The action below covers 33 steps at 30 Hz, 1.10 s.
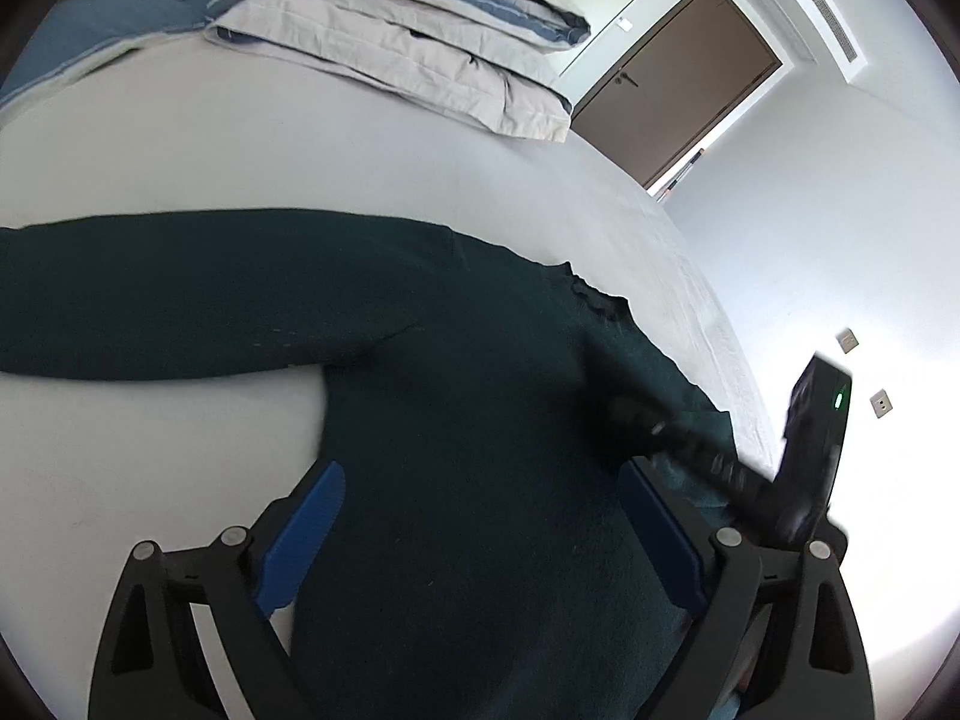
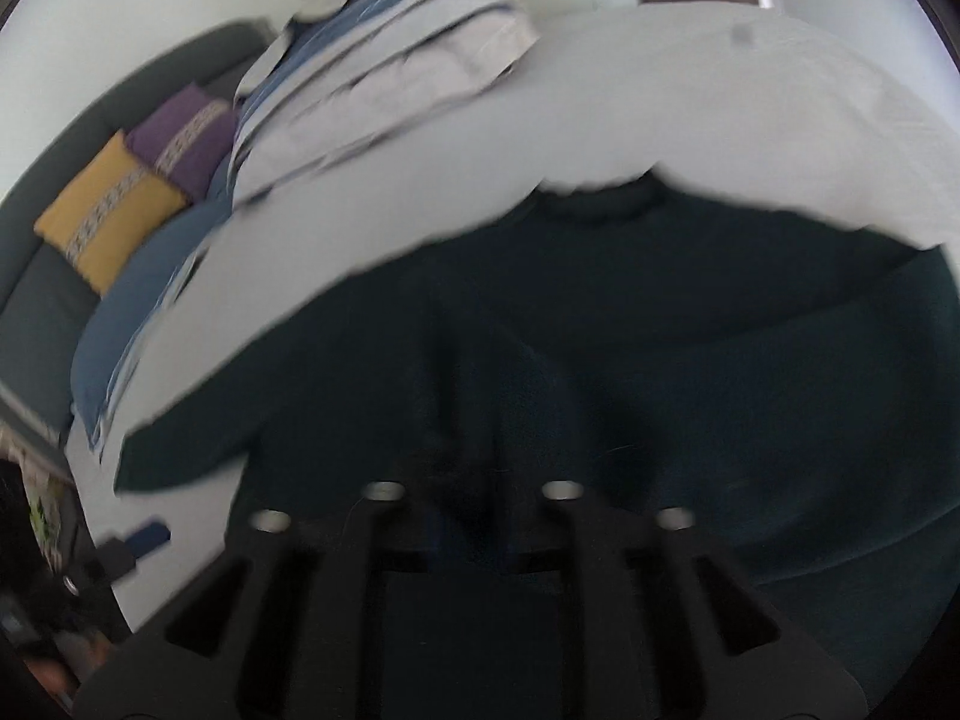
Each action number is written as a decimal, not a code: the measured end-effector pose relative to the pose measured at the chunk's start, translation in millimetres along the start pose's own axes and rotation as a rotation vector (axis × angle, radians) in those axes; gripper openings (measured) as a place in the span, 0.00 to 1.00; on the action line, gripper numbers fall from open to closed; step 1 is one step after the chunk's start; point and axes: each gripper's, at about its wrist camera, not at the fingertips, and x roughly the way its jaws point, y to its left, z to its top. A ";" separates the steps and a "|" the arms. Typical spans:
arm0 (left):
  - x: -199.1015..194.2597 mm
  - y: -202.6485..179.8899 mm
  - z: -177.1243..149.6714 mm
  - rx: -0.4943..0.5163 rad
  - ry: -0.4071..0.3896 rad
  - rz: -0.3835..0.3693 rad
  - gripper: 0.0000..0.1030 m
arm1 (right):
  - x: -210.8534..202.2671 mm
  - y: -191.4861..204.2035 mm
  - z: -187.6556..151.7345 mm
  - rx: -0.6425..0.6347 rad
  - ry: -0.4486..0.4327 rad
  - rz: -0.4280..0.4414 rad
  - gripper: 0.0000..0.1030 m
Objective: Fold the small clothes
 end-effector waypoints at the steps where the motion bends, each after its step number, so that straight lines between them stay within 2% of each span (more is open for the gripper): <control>1: 4.5 -0.9 0.9 0.001 0.008 -0.007 0.91 | 4.6 -4.4 -23.3 0.006 -0.002 -0.002 0.62; 2: 11.0 -4.0 2.0 0.003 0.017 -0.011 0.91 | -6.8 -8.2 -29.3 0.010 -0.015 0.008 0.64; 3: 17.6 -7.3 3.0 0.006 0.026 -0.013 0.91 | -27.7 -32.9 -38.6 0.014 -0.028 0.024 0.64; 6: 44.6 -19.6 6.2 0.010 0.059 -0.025 0.91 | -56.8 -55.5 -61.5 0.059 -0.086 0.039 0.64; 7: 54.4 -23.5 8.1 0.007 0.068 -0.025 0.90 | -81.2 -79.0 -48.2 0.088 -0.096 0.055 0.64; 9: 76.3 -33.4 13.1 0.015 0.095 -0.024 0.85 | -96.1 -100.3 -56.2 0.149 -0.114 0.071 0.64; 10: 87.2 -37.8 14.3 0.019 0.109 -0.018 0.83 | -131.2 -127.7 -44.8 0.175 -0.124 0.075 0.64; 14: 133.2 -52.2 20.7 0.035 0.177 0.021 0.64 | -140.6 -165.9 -53.9 0.272 -0.148 0.087 0.64; 16: 145.2 -63.0 25.6 0.078 0.181 0.056 0.49 | -142.8 -180.2 -59.2 0.306 -0.162 0.086 0.64; 18: 151.8 -72.2 28.6 0.113 0.193 0.088 0.22 | -151.5 -194.9 -62.8 0.330 -0.174 0.083 0.64; 21: 151.1 -81.5 33.8 0.156 0.179 0.112 0.11 | -158.3 -216.9 -69.7 0.364 -0.186 0.066 0.64; 27: 133.6 -94.8 56.3 0.225 0.077 0.115 0.09 | -162.9 -258.9 -74.5 0.482 -0.210 0.076 0.64; 30: 123.4 -94.8 69.7 0.222 0.021 0.088 0.09 | -166.3 -277.8 -71.3 0.549 -0.230 0.084 0.64; 33: 130.9 -88.2 74.8 0.234 0.005 0.101 0.09 | -162.1 -303.8 -65.1 0.651 -0.240 0.095 0.62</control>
